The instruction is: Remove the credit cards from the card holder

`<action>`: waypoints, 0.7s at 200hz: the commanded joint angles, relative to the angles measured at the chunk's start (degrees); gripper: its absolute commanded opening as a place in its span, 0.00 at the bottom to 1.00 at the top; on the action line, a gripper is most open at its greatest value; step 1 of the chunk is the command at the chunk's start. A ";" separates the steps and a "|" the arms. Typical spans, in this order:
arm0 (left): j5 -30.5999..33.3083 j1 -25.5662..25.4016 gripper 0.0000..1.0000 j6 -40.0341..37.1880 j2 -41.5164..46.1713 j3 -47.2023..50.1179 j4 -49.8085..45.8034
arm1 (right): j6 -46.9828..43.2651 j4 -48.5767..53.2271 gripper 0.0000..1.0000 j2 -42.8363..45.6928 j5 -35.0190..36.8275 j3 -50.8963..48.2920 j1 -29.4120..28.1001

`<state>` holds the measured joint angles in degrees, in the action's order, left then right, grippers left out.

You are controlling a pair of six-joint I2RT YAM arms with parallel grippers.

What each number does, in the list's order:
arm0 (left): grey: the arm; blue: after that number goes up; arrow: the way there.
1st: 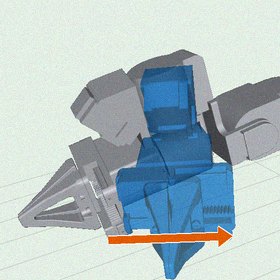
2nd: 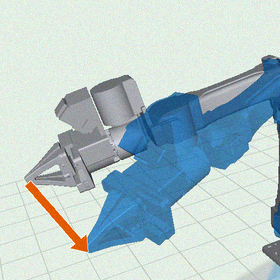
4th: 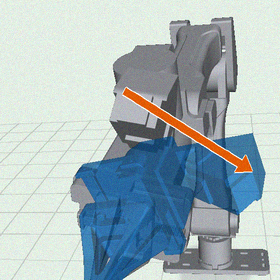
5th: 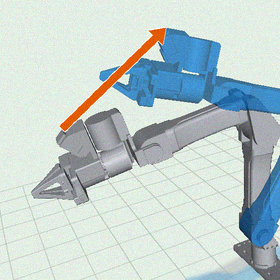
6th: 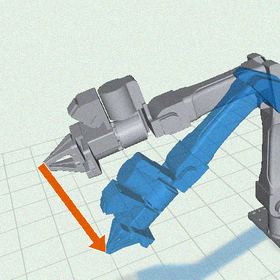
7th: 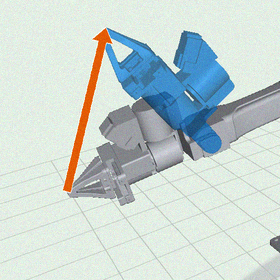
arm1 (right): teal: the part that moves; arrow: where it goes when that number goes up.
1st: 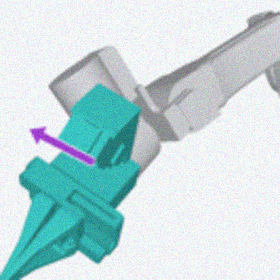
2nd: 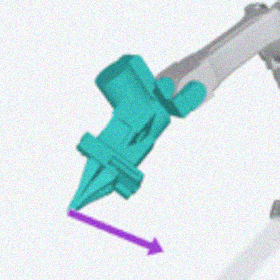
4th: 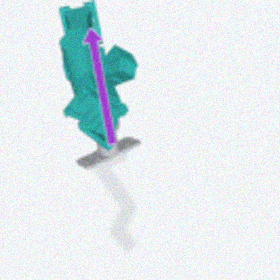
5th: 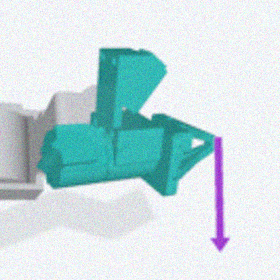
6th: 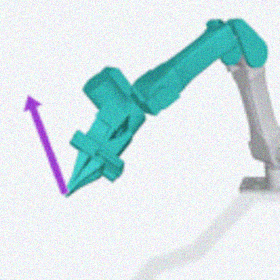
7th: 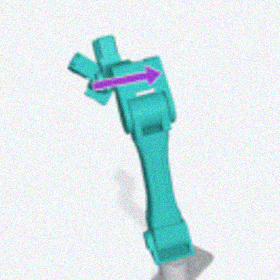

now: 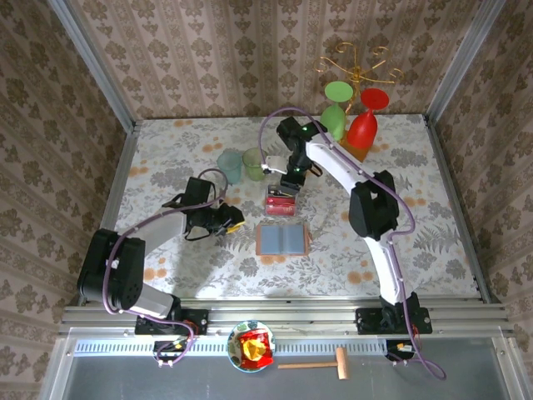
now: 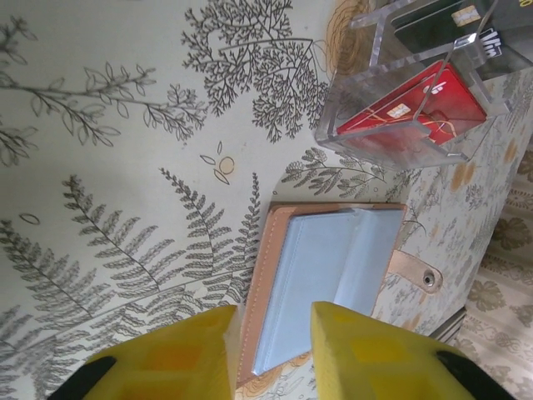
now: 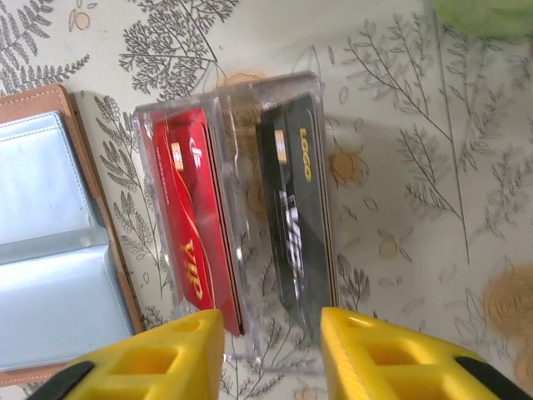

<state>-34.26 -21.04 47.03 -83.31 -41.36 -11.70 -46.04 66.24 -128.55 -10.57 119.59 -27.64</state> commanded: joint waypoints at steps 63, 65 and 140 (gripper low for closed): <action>9.96 2.13 1.00 -14.79 5.52 -5.48 -14.44 | 13.64 -24.49 1.00 26.22 9.15 -32.23 -0.33; 10.10 2.20 1.00 -15.02 5.57 -5.41 -14.48 | 13.92 -24.95 1.00 26.64 9.27 -33.09 -0.32; 28.56 7.39 1.00 -25.86 9.66 -6.76 -19.23 | 33.29 -48.91 1.00 44.50 17.14 -62.49 2.41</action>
<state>-17.69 -14.83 28.14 -77.08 -45.93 -27.11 -22.87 28.42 -88.58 0.36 63.46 -27.07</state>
